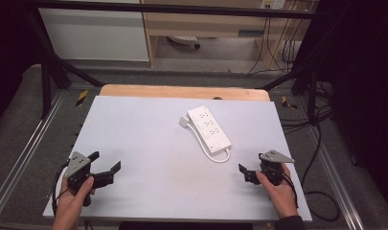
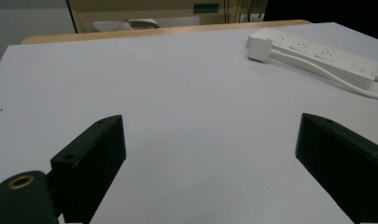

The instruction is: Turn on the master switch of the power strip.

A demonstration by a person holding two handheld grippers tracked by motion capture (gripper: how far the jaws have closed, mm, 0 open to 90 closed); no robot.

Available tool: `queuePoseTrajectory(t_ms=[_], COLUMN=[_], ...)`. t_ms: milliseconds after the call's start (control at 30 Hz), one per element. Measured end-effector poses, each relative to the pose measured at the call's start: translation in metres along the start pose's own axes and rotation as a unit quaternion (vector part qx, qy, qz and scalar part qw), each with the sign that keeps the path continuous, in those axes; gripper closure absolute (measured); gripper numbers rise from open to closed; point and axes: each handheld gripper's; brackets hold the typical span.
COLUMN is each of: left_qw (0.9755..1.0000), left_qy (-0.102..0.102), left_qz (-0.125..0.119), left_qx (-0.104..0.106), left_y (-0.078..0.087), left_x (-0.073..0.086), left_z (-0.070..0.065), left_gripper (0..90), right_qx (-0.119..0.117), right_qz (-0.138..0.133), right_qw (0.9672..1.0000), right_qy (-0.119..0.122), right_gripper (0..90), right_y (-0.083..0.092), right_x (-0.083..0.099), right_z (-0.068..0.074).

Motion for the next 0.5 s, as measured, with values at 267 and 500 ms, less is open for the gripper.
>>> queuePoseTrajectory(t_ms=[267, 500], left_qw=[0.9999, 0.9999], left_qy=[0.007, 0.009], left_qz=[-0.007, -0.004], left_qx=[-0.004, -0.005], left_y=[-0.001, 0.002], left_x=[-0.003, -0.002], left_z=[0.001, 0.002], left_gripper=[8.5, 8.1], right_qx=[-0.002, -0.005], right_qz=[-0.017, -0.043], right_qw=[0.9999, 0.9989], right_qy=[-0.002, -0.02], right_gripper=[6.3, 3.1], right_y=[0.005, 0.014], right_x=[-0.002, -0.011], right_z=[0.0, 0.0])
Point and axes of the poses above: each handheld gripper's, and its own axes: y roughly backward along the jaws, x roughly out of its underside, z roughly to its left
